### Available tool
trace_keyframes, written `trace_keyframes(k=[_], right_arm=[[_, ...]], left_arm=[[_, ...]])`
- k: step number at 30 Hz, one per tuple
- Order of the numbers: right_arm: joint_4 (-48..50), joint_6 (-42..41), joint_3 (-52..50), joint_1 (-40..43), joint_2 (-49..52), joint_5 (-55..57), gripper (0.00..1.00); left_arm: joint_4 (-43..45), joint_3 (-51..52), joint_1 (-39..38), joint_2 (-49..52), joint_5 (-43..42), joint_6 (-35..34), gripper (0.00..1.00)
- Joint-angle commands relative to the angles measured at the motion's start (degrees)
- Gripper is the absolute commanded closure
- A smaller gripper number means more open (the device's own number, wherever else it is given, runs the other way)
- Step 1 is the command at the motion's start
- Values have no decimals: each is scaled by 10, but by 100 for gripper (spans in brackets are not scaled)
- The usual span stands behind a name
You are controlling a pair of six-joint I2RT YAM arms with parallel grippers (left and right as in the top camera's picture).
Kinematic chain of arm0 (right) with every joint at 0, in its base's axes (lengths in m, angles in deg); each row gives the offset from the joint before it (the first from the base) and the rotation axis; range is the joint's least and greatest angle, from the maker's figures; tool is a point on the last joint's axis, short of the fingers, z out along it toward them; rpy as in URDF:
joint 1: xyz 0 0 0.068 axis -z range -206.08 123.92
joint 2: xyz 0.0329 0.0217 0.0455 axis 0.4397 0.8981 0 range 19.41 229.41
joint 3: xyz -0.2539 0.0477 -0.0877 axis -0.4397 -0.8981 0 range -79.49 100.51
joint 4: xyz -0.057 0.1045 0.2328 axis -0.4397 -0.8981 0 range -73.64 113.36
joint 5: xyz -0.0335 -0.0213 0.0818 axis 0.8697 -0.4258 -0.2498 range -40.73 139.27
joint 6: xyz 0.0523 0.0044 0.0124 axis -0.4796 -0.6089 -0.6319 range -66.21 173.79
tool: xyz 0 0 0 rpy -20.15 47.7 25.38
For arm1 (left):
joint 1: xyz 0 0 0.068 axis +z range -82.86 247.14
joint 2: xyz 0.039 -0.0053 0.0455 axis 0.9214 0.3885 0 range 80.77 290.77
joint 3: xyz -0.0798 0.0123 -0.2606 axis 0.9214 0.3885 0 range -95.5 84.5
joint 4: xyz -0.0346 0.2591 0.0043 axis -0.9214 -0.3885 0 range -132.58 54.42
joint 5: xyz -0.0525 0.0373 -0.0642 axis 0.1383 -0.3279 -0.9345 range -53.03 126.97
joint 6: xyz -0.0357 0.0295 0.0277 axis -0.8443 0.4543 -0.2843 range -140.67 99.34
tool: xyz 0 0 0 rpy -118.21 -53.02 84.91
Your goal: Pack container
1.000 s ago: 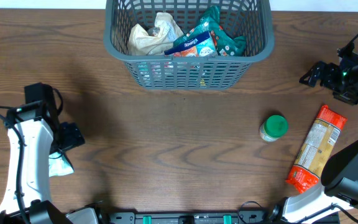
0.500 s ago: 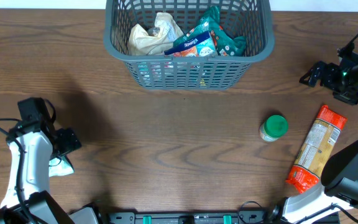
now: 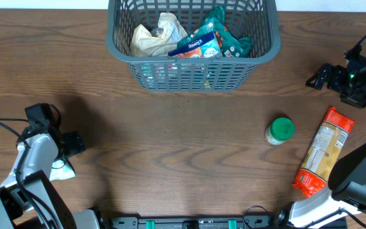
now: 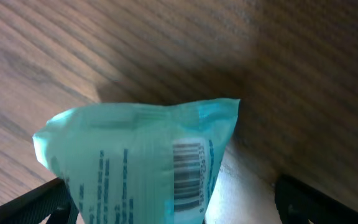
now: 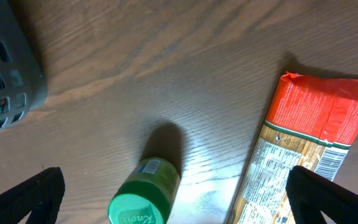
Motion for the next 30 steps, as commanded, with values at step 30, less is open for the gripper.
trace_keyframes(k=[30], right_arm=[[-4, 20, -1, -4, 2, 8, 1]], left_arm=[[19, 12, 2, 43, -123, 36, 16]])
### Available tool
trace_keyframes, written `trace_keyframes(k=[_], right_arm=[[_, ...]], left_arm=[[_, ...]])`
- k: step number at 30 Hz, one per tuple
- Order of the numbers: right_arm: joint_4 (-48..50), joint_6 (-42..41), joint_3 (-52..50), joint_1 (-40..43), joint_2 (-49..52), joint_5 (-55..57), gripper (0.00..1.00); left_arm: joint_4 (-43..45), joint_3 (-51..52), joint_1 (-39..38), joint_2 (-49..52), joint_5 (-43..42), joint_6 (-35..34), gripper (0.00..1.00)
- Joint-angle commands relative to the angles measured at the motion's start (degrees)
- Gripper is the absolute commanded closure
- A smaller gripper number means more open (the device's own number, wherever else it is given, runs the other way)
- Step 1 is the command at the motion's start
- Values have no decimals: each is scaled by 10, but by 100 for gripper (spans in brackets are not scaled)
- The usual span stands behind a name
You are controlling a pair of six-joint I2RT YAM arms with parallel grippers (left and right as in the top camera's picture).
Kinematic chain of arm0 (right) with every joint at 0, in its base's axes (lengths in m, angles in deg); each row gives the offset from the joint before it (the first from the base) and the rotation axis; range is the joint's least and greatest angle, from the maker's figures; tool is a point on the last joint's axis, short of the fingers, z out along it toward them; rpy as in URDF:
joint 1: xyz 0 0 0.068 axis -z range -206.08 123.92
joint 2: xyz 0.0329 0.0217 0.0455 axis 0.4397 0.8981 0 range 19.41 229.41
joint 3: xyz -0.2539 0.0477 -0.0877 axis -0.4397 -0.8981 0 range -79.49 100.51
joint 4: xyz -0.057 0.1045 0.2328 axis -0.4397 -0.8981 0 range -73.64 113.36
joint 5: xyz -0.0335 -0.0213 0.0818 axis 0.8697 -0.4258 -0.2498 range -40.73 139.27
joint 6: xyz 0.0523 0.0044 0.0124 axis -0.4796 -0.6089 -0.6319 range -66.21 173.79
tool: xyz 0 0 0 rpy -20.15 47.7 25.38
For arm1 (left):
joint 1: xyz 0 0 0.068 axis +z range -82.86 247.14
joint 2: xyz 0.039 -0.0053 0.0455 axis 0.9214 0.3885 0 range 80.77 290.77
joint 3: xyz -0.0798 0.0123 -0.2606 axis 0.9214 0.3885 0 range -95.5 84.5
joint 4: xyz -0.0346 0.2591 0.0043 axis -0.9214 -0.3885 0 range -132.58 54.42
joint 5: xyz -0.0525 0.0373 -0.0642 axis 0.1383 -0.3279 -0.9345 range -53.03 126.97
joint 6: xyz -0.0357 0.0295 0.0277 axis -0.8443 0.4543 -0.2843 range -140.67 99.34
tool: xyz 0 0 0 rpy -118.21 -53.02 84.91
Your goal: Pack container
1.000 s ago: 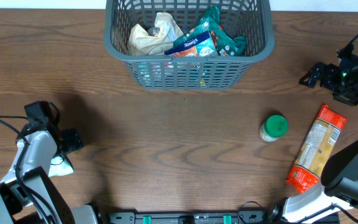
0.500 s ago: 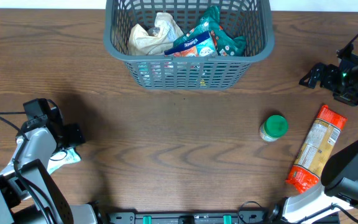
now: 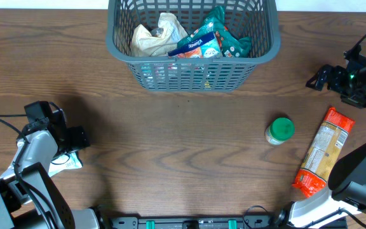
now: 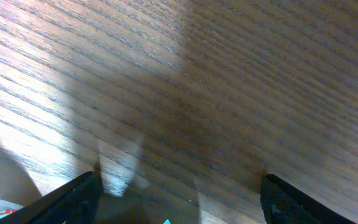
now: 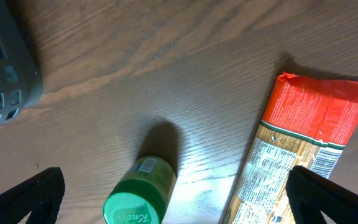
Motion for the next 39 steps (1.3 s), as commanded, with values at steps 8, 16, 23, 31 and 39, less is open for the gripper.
trace_keyframes(k=[8, 16, 23, 31, 39], right_arm=[[-7, 13, -1, -4, 2, 4, 1], [-11, 13, -1, -4, 2, 14, 1], [-11, 13, -1, -4, 2, 14, 1], [-11, 13, -1, -4, 2, 14, 1], [-11, 13, -1, -4, 2, 14, 1]], left_arm=[[5, 17, 0, 21, 11, 36, 15], [14, 13, 0, 19, 33, 36, 15], [12, -15, 0, 12, 37, 36, 12], [5, -15, 0, 12, 37, 36, 11], [-8, -15, 0, 12, 37, 36, 11]])
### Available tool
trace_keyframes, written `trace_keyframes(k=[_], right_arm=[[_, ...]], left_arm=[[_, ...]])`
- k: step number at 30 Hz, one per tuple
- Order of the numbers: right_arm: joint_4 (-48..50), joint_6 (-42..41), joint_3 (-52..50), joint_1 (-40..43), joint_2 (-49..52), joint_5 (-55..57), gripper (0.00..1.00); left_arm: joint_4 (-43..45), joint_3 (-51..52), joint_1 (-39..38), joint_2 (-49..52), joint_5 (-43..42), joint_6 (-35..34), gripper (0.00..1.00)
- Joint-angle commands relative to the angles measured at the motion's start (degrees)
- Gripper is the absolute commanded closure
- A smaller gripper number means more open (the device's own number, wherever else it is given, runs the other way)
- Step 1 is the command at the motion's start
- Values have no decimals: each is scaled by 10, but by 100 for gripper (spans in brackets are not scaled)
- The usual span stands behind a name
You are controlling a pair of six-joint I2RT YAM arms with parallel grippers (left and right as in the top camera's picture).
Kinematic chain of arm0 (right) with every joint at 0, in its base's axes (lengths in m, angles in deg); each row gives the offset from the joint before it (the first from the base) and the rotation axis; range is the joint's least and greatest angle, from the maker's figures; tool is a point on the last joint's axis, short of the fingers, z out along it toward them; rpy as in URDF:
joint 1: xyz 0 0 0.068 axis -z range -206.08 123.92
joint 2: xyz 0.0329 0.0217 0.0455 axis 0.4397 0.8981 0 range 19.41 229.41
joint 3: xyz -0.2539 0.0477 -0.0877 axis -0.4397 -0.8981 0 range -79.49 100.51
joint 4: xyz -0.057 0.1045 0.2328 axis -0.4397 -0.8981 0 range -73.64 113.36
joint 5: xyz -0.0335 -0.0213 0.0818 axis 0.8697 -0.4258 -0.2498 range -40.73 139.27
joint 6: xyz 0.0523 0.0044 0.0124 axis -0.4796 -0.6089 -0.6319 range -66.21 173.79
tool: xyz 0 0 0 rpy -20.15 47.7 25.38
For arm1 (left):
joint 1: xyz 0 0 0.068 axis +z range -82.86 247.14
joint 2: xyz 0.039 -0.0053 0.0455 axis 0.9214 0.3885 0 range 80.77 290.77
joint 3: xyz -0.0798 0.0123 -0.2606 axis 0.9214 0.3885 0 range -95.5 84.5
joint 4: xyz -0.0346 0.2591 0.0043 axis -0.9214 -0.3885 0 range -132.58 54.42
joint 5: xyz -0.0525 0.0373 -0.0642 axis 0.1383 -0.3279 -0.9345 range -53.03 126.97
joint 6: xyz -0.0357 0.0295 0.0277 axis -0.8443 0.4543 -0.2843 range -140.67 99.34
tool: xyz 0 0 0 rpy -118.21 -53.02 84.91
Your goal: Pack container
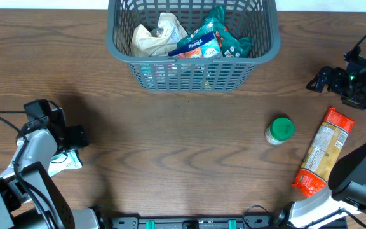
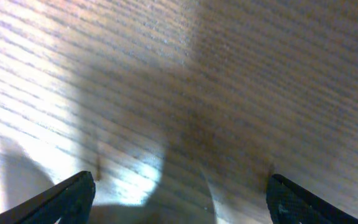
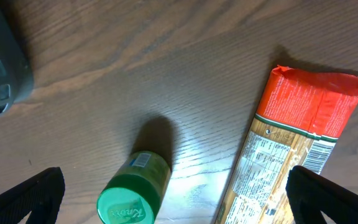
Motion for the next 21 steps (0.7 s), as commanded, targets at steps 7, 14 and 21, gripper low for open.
trace_keyframes(k=[7, 14, 21], right_arm=[[-1, 9, -1, -4, 2, 2, 1], [0, 9, -1, -4, 2, 2, 1], [0, 9, -1, -4, 2, 1, 1]], left_arm=[[-15, -7, 1, 10, 11, 8, 11], [-28, -7, 1, 10, 11, -3, 14], [-24, -15, 1, 6, 11, -99, 13]])
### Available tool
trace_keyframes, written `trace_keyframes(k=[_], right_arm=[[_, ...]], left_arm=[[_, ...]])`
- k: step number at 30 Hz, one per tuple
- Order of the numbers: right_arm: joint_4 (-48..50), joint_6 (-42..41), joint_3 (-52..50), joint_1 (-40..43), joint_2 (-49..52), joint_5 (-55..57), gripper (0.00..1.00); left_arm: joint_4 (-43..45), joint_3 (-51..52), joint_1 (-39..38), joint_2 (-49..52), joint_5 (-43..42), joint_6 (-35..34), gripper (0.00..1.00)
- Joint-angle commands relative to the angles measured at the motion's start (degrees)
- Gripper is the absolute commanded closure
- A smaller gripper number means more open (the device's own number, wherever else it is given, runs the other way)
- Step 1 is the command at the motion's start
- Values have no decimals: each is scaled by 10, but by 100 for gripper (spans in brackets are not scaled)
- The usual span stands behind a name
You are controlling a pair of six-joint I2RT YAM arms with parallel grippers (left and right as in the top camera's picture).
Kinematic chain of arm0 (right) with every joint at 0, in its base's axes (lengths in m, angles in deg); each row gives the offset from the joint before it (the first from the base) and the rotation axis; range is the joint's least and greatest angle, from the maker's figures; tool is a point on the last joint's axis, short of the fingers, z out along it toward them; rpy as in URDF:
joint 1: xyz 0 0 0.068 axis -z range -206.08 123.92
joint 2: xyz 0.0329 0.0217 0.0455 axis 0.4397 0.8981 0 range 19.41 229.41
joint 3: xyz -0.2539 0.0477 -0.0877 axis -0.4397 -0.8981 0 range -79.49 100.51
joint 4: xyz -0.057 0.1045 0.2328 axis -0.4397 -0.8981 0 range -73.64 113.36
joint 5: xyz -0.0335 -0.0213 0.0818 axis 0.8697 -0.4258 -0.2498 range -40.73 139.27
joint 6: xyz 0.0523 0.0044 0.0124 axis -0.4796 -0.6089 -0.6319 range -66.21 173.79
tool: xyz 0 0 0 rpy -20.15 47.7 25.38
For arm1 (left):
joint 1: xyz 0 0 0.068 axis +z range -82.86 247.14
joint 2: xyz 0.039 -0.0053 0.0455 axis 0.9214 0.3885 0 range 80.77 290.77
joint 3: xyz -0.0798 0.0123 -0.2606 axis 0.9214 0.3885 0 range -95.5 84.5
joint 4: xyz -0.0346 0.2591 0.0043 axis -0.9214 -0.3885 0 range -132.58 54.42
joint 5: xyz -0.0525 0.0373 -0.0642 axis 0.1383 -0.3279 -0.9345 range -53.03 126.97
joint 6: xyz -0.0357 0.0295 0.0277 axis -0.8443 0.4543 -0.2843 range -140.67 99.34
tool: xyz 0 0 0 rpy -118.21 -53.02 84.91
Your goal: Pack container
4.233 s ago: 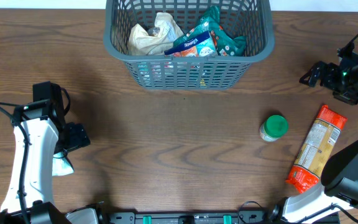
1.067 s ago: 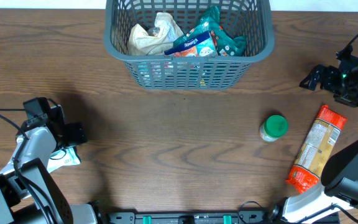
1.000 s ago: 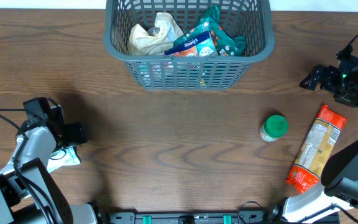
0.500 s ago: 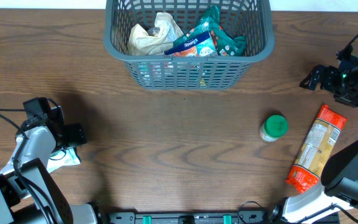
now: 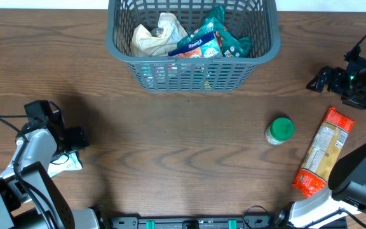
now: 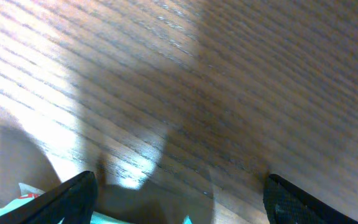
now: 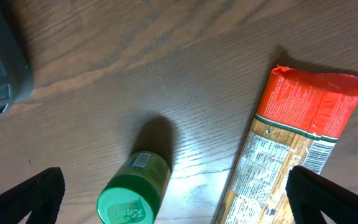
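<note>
A grey basket at the table's far edge holds several packets. A small teal packet lies flat at the near left; only slivers of it show at the bottom edge of the left wrist view. My left gripper hangs just beyond it, open, with bare wood between the fingers. A green-lidded jar and a long orange pasta packet lie at the right. My right gripper is open above them, holding nothing.
Wood tabletop stretches between the basket and both arms. The basket's corner shows at the left of the right wrist view. The left arm's cable trails off the left edge.
The left wrist camera has shifted slightly, so slivers of the teal packet show again at its bottom edge. The jar, the pasta packet and the right gripper stay as they were.
First the teal packet stood between my open left fingers, filling the wrist view. A second later it lay flat on the table, almost out of that view, with the gripper slightly beyond it. Since then the left gripper has stayed open there. The right side barely changed.
</note>
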Motion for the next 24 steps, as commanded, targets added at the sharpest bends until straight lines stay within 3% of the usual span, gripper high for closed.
trace_keyframes(k=[1, 7, 11, 13, 18, 21, 24], right_arm=[[-1, 9, -1, -4, 2, 1, 1], [-1, 8, -1, -4, 2, 1, 1], [-3, 6, -1, -4, 2, 1, 1], [-5, 6, -1, -4, 2, 1, 1], [-5, 2, -1, -4, 2, 1, 1], [-5, 2, -1, -4, 2, 1, 1], [-5, 2, -1, -4, 2, 1, 1]], left_arm=[[2, -18, 1, 3, 9, -44, 11], [5, -81, 1, -30, 9, -87, 7], [-24, -141, 1, -66, 9, -163, 1], [-67, -166, 3, -87, 9, -264, 1], [-167, -169, 14, -130, 9, -689, 1], [-241, -169, 16, -131, 9, -893, 1], [-287, -161, 16, -131, 9, -1003, 1]])
